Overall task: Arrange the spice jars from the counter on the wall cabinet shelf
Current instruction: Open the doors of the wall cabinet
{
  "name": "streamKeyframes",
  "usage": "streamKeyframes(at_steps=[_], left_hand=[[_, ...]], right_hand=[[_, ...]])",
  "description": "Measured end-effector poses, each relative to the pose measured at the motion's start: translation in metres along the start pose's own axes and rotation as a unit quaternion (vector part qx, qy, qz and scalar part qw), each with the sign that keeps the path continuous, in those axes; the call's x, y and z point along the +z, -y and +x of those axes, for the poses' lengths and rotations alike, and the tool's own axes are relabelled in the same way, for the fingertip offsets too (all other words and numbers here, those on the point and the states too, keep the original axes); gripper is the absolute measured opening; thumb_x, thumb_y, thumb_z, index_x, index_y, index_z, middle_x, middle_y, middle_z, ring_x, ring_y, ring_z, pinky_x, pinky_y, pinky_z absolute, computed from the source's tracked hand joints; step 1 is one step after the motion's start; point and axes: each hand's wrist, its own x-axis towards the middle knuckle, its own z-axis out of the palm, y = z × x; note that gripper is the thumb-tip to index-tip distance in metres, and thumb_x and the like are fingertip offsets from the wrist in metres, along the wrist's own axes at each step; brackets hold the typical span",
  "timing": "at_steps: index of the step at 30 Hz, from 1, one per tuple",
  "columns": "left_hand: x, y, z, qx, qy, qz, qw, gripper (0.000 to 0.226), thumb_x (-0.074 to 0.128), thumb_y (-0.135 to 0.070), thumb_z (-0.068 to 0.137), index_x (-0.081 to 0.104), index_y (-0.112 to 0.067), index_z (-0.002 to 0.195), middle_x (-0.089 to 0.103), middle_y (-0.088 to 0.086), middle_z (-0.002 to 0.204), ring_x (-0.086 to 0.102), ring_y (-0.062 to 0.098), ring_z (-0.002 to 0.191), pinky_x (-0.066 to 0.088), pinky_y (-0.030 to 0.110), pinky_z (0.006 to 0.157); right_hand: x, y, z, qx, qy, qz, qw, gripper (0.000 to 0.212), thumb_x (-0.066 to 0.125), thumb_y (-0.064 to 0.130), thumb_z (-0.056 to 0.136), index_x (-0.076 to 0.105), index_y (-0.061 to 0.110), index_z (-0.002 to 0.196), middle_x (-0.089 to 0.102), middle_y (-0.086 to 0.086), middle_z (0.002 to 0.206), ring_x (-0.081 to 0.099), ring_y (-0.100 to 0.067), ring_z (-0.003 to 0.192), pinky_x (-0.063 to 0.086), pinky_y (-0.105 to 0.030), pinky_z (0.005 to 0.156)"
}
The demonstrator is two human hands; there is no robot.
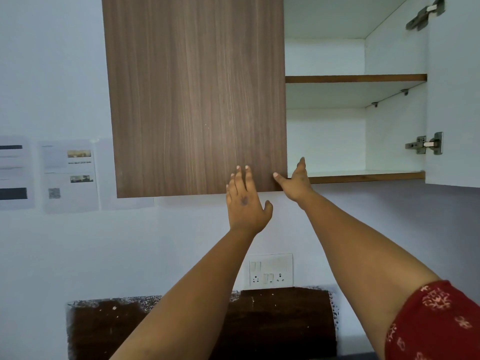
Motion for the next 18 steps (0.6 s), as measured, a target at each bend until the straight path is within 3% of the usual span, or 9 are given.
streamKeyframes(at_steps=[4,8,18], left_hand=[[0.001,0.016,0.006,-0.011,-0.005,-0.012,1.0,0.094,0.061,-0.042,0.084,0.01,-0.009,0.155,0.013,0.013,0.161,0.012,0.031,0.149,0.015,0.043,0.121],[-0.002,0.026,0.008,-0.011,-0.005,-0.009,1.0,0.093,0.061,-0.041,0.084,0.011,-0.006,0.154,0.013,0.013,0.161,0.012,0.03,0.149,0.015,0.041,0.121],[-0.024,0.028,-0.011,-0.007,0.03,0.018,0.999,0.091,0.051,-0.054,0.09,0.01,-0.005,0.154,0.005,0.013,0.162,0.006,0.029,0.15,0.001,0.04,0.12]], right_hand=[[0.018,0.007,0.006,0.053,-0.001,0.051,0.997,0.076,0.058,0.029,0.096,0.011,0.017,0.155,0.035,-0.01,0.153,0.037,-0.033,0.138,0.036,-0.045,0.111],[0.022,0.006,0.004,0.043,-0.03,0.049,0.997,0.048,0.052,0.026,0.099,0.038,0.01,0.142,0.05,-0.011,0.14,0.049,-0.03,0.125,0.043,-0.038,0.1],[-0.005,0.011,-0.036,0.018,-0.018,0.089,0.996,0.049,0.061,0.029,0.095,0.046,0.009,0.137,0.056,-0.007,0.133,0.054,-0.024,0.12,0.045,-0.03,0.094]])
